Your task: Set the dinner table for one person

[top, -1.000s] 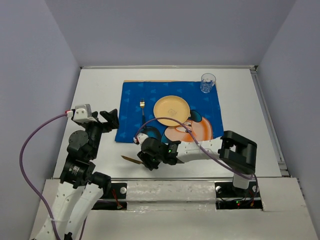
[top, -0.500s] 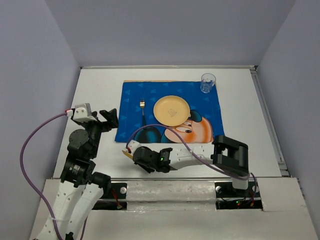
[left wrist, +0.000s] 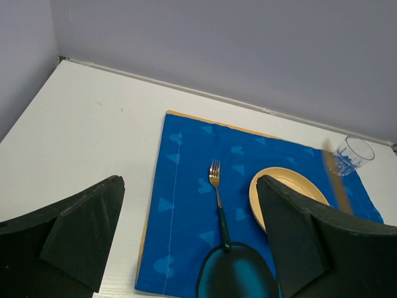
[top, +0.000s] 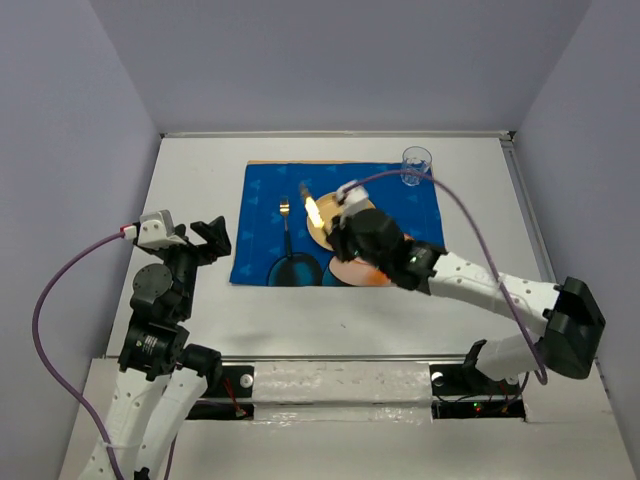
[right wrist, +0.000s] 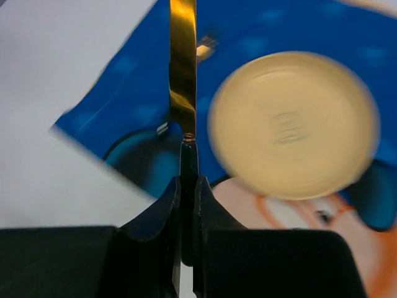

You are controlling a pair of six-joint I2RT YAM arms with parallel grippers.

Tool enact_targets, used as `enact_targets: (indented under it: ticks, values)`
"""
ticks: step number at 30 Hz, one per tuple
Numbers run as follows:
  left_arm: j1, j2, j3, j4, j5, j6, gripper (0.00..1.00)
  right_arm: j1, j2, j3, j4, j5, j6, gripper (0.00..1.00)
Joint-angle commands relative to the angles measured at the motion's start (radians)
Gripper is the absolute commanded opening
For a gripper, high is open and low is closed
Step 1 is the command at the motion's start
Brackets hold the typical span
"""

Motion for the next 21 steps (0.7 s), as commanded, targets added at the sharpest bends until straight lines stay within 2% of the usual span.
enact_targets:
  ticks: [1, 7, 10, 21]
  values:
    - [0.007, 0.005, 0.009, 0.044, 0.022, -0.002, 0.99, -0.291, 0.012, -0.009, 0.056, 0.099, 0.058, 0.0]
    - [0.007, -0.002, 0.007, 0.046, 0.05, 0.006, 0.99, -0.575, 0.162, 0.055, 0.045, 0.022, 0.054, 0.0]
    - [0.006, -0.002, 0.007, 0.046, 0.053, 0.004, 0.99, -0.658, 0.237, 0.065, 0.034, -0.021, 0.049, 0.0]
    - [0.006, 0.008, 0.007, 0.05, 0.067, 0.004, 0.99, -0.714, 0.374, 0.063, 0.019, -0.053, 0.055, 0.0]
